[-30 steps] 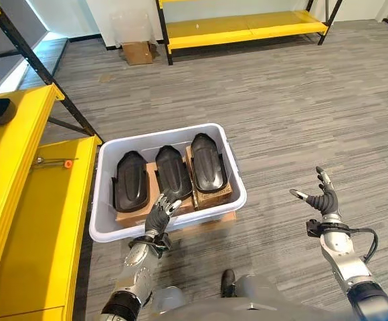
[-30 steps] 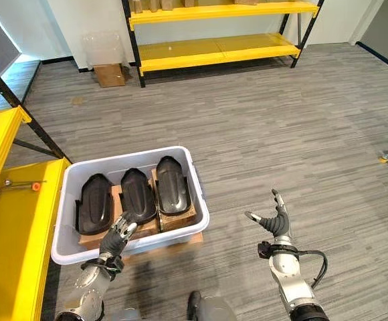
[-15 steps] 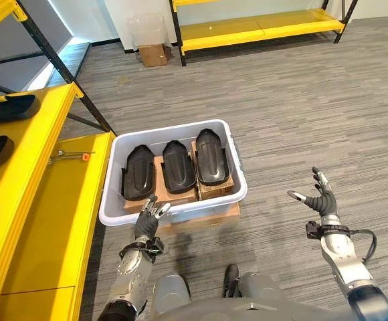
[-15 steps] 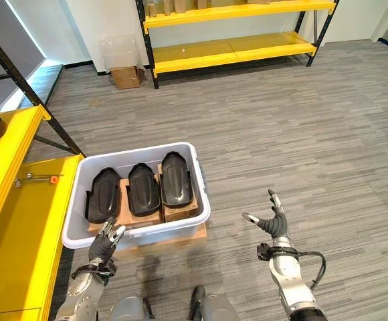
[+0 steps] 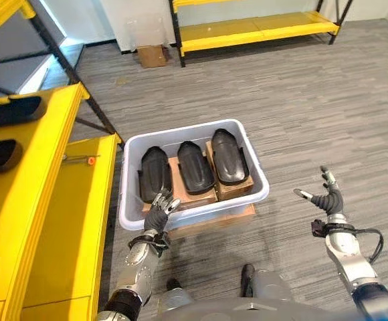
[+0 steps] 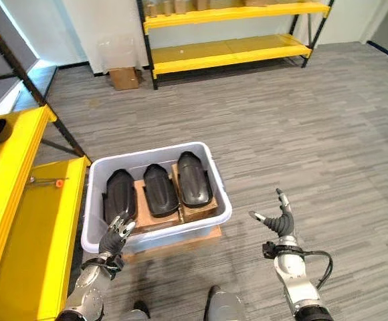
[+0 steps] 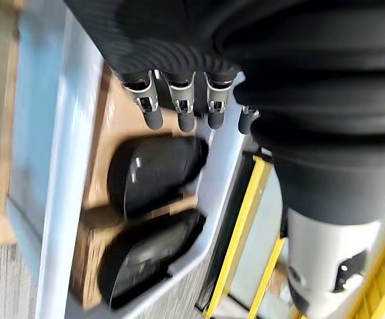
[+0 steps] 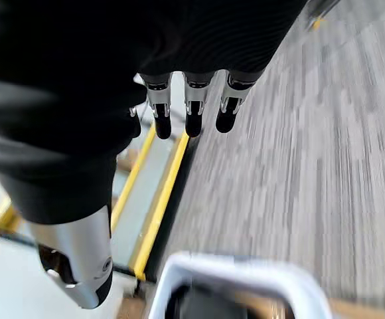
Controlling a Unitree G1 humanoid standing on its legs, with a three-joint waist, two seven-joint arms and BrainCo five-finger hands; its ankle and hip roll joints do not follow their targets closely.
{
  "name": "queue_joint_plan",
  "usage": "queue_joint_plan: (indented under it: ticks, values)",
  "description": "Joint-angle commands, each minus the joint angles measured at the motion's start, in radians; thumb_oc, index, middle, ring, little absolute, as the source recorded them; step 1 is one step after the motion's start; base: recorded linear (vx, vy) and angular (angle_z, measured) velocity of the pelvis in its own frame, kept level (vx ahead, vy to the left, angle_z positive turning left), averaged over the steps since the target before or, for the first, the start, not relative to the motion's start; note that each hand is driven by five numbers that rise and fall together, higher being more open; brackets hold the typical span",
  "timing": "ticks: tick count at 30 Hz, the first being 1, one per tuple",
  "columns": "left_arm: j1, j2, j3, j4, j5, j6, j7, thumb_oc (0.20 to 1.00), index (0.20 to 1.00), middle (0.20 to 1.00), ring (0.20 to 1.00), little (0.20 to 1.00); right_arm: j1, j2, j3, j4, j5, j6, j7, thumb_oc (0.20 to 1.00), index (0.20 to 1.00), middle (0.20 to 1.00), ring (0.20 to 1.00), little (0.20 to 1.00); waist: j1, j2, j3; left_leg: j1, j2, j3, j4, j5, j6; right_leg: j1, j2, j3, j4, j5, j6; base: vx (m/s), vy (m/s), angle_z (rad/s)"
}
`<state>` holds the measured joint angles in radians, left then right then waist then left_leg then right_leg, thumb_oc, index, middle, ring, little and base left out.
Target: Move parts from the plastic box to the shelf.
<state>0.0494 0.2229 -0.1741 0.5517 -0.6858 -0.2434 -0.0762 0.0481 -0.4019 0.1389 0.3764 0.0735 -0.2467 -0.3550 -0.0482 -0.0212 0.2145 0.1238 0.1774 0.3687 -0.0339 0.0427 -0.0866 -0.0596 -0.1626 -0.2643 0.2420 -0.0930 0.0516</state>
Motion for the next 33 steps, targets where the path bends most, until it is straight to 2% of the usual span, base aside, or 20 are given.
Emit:
queue_joint_plan:
  ticks: [1, 5, 11, 18, 22, 24, 26, 30, 33]
  values:
    - [0.017, 0.031, 0.024, -0.1, 0.002, -0.028, 0.005, 1.0, 1.0, 1.0, 1.0, 1.0, -0.046, -0.001, -0.001, -0.051, 0.005, -0.053, 0.001, 1.0, 1.0, 1.0, 1.0, 1.0, 0.016, -0.011, -0.005, -0.018, 0.058, -0.057, 0.063, -0.022, -0.014, 0.139, -0.022, -0.007, -0.057, 0.011, 0.064, 0.04, 0.05, 0.03]
    - [0.03, 0.043, 0.022, -0.124, -0.006, -0.03, 0.02, 1.0, 1.0, 1.0, 1.0, 1.0, -0.06, 0.007, 0.018, -0.055, -0.008, -0.049, 0.008, 1.0, 1.0, 1.0, 1.0, 1.0, 0.044, -0.026, -0.008, -0.024, 0.052, -0.056, 0.058, -0.027, -0.011, 0.152, -0.033, -0.024, -0.091, 0.026, 0.075, 0.03, 0.026, 0.04]
    - [0.038, 0.052, 0.03, -0.153, -0.018, -0.025, 0.022, 1.0, 1.0, 1.0, 1.0, 1.0, -0.096, -0.006, 0.034, -0.061, -0.041, -0.062, -0.001, 1.0, 1.0, 1.0, 1.0, 1.0, 0.076, -0.04, -0.003, -0.036, 0.056, -0.066, 0.068, -0.027, -0.016, 0.178, -0.033, -0.048, -0.118, 0.028, 0.072, 0.02, -0.025, 0.06]
    - [0.048, 0.066, 0.035, -0.177, -0.008, -0.002, 0.002, 1.0, 1.0, 1.0, 1.0, 1.0, -0.233, -0.086, 0.041, -0.043, -0.054, -0.049, 0.057, 1.0, 1.0, 1.0, 1.0, 1.0, 0.138, -0.049, 0.007, -0.066, 0.062, -0.104, 0.108, -0.024, -0.029, 0.198, -0.029, -0.083, -0.132, 0.033, 0.06, 0.05, -0.014, 0.11]
    - [0.044, 0.08, 0.032, -0.177, -0.007, 0.006, -0.008, 1.0, 1.0, 1.0, 1.0, 1.0, -0.288, -0.102, 0.058, -0.008, -0.031, -0.04, 0.077, 1.0, 1.0, 1.0, 1.0, 1.0, 0.163, -0.049, 0.015, -0.086, 0.059, -0.124, 0.128, -0.024, -0.029, 0.192, -0.033, -0.094, -0.114, 0.029, 0.057, 0.07, -0.008, 0.07]
    - [0.03, 0.1, 0.024, -0.187, -0.013, 0.007, -0.015, 1.0, 1.0, 1.0, 1.0, 1.0, -0.347, -0.11, 0.07, 0.016, -0.071, -0.039, 0.072, 1.0, 1.0, 1.0, 1.0, 1.0, 0.18, -0.048, 0.031, -0.122, 0.057, -0.148, 0.158, -0.027, -0.029, 0.177, -0.033, -0.101, -0.086, 0.017, 0.052, 0.03, -0.036, 0.25]
    - [-0.026, 0.143, 0.007, -0.212, -0.025, -0.009, -0.026, 1.0, 1.0, 1.0, 1.0, 1.0, -0.49, -0.135, 0.107, 0.06, -0.075, 0.018, 0.065, 1.0, 1.0, 1.0, 1.0, 1.0, 0.21, -0.04, 0.071, -0.212, 0.049, -0.192, 0.2, -0.03, -0.029, 0.109, -0.039, -0.099, -0.032, -0.001, 0.047, -0.13, -0.051, 0.32]
    - [-0.119, 0.188, -0.008, -0.252, -0.068, -0.028, -0.038, 1.0, 1.0, 1.0, 1.0, 1.0, -0.666, -0.159, 0.155, 0.179, -0.028, 0.076, 0.058, 1.0, 1.0, 1.0, 1.0, 1.0, 0.238, -0.017, 0.146, -0.311, 0.037, -0.232, 0.233, -0.03, -0.031, 0.023, -0.05, -0.098, 0.024, -0.026, 0.04, -0.23, -0.007, 0.18]
    - [-0.146, 0.201, -0.018, -0.286, -0.09, -0.038, -0.038, 1.0, 1.0, 1.0, 1.0, 1.0, -0.72, -0.17, 0.168, 0.236, -0.062, 0.088, 0.014, 1.0, 1.0, 1.0, 1.0, 1.0, 0.248, -0.004, 0.181, -0.364, 0.028, -0.253, 0.265, -0.033, -0.029, -0.026, -0.059, -0.097, 0.064, -0.035, 0.035, -0.15, 0.023, 0.13]
